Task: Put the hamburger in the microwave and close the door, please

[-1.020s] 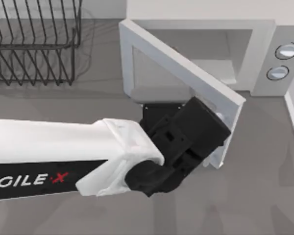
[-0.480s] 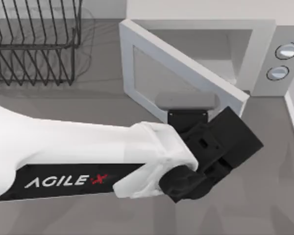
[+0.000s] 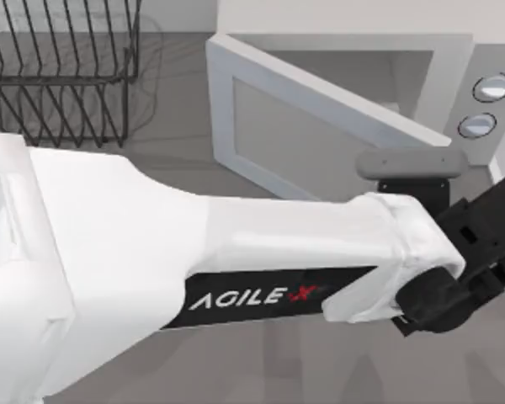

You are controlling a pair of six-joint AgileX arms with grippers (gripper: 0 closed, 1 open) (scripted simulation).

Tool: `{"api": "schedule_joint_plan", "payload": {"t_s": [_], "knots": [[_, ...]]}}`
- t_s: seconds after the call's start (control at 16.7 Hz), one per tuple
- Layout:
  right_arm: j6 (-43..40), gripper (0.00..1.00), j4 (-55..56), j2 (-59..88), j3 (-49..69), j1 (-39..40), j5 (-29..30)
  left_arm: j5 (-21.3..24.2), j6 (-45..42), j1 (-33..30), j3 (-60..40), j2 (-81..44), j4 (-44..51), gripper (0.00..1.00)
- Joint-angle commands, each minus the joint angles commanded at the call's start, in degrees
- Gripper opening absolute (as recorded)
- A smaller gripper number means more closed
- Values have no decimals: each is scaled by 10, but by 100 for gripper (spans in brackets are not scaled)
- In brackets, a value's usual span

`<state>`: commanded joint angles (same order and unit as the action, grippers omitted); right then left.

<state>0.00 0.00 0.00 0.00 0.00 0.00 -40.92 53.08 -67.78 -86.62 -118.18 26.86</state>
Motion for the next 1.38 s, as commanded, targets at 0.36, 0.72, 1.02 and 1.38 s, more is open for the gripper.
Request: {"api": "schedule_joint_plan", "payload": {"t_s": [0.36, 0.72, 1.02, 1.38], "knots": [[0, 100, 0, 0, 0, 0, 0, -8, 18, -17, -77, -56, 43, 0], [0, 100, 0, 0, 0, 0, 0, 9, -14, 18, -117, -83, 29, 0], [0, 100, 0, 0, 0, 0, 0, 50, -93, 87, -204, -149, 4, 0], [0, 100, 0, 0, 0, 0, 0, 54, -99, 97, -216, -158, 6, 0]]}}
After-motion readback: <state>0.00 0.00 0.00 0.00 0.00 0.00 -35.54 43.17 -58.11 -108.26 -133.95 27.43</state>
